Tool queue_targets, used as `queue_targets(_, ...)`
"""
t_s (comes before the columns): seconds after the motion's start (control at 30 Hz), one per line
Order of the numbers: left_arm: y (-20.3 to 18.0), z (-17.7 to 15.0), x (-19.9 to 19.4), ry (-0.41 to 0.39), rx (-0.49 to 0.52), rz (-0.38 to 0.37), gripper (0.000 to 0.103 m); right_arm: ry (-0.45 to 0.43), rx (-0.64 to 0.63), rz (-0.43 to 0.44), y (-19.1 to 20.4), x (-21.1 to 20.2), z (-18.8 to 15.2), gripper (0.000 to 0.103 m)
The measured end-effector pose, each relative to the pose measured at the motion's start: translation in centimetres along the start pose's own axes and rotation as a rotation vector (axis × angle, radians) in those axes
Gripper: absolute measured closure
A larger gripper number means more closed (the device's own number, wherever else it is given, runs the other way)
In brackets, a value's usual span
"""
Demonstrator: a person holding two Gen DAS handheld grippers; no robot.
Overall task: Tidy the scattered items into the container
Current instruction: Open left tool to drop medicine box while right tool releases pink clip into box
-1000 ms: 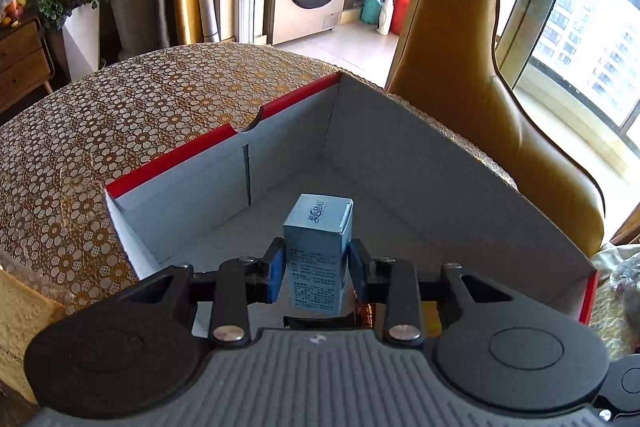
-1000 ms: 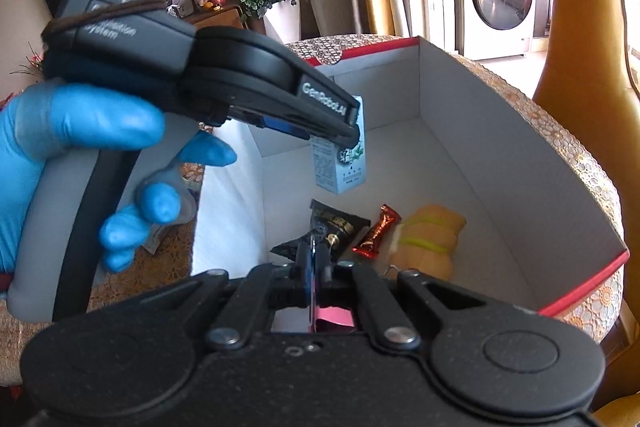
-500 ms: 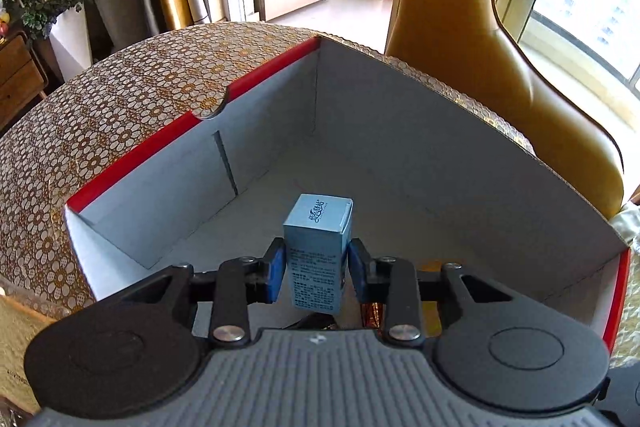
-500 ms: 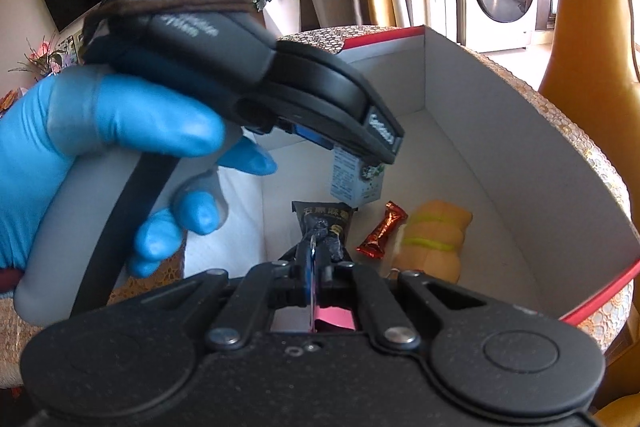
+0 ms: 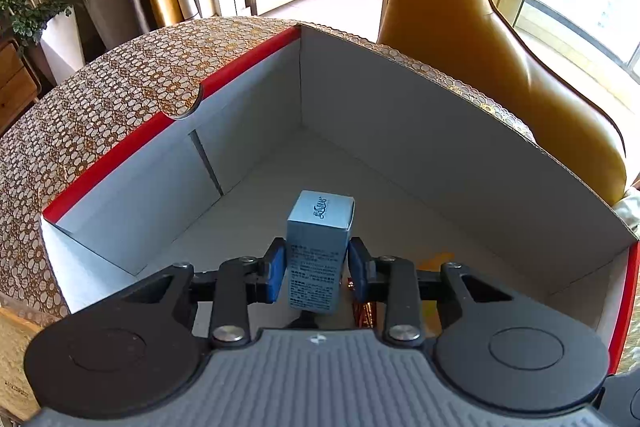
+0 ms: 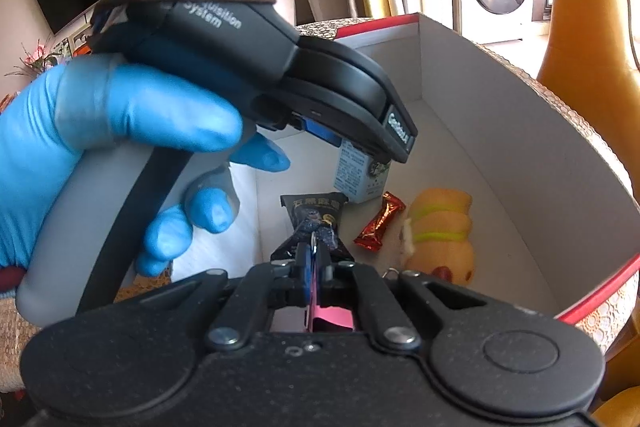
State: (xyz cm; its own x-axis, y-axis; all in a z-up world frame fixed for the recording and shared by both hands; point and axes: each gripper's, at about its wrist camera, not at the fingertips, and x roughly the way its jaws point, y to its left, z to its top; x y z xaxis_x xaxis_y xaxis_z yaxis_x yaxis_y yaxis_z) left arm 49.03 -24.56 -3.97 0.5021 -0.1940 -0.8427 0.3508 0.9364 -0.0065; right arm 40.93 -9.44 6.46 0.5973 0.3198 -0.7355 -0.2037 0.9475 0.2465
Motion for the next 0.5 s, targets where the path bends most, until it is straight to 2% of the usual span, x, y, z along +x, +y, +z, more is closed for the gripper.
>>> queue_targets(0.17,0.3,-0.1,-0.2,0.002,-0.022,-0.012,0.071,0.008,0.0,-0.011,0.0,0.0,-0.1,0.0)
queue_targets(0.37,0.1,-0.3,-1.4,-0.032,-0.019,-0.015,0.07,-0.009,0.01,-0.023,-0.1,-0.6,-0.1,0.0)
queue_targets(0.5,-0.3,-0.4,-2.4,-0.05,-0.013,-0.019,0.063,-0.025,0.007,-0.031,0.1,-1.4,-0.1,0.0)
